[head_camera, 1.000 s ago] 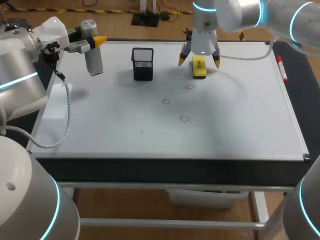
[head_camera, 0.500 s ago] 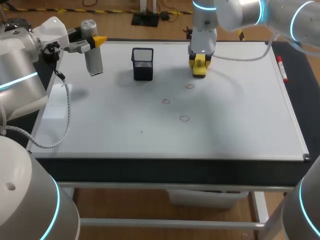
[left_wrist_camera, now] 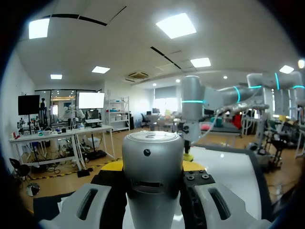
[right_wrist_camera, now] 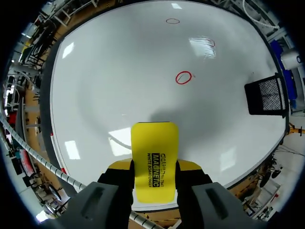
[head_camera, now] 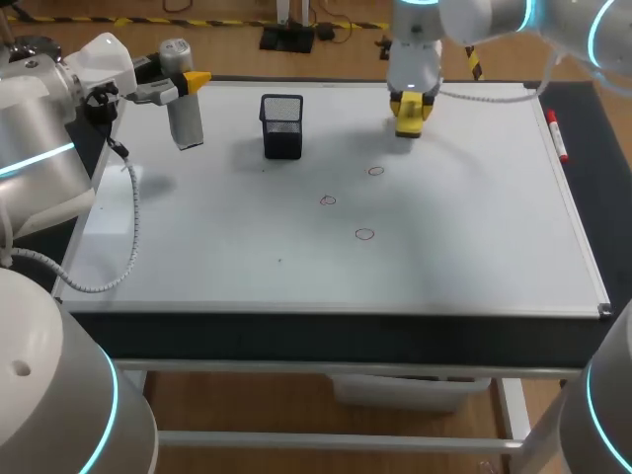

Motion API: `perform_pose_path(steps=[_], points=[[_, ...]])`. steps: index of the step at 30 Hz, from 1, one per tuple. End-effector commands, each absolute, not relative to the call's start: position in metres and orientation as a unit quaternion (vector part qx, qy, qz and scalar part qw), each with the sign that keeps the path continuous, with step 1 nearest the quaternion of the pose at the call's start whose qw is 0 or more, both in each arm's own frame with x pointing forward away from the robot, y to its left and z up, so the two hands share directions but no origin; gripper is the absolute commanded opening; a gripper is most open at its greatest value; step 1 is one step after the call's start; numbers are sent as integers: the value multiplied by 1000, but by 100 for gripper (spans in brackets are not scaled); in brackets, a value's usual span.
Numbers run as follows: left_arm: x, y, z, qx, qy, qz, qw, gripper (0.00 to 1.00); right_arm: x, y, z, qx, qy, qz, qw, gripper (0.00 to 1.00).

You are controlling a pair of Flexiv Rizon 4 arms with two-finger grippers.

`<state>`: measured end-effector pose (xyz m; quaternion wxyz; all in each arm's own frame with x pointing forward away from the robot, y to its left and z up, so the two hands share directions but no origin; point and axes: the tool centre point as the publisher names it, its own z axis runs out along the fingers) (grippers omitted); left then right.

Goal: Pick up the inspection probe, press it on each red-marked spot on the whiteboard one by one, put down the probe, pick up the eraser, and wipe off all the red marks.

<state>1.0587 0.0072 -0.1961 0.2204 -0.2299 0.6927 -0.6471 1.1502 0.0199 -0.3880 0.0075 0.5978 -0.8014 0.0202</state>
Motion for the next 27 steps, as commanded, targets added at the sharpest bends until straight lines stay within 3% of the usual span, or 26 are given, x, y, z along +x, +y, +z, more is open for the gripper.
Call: perform_pose_path(steps=[1, 27], points=[[1059, 6, -197, -230, 691, -649, 223, 0, 1139, -7, -375, 586, -810, 25, -2, 0], [1059, 6, -197, -230, 691, -649, 223, 0, 1098, -92, -373, 465, -885, 5, 1, 0]])
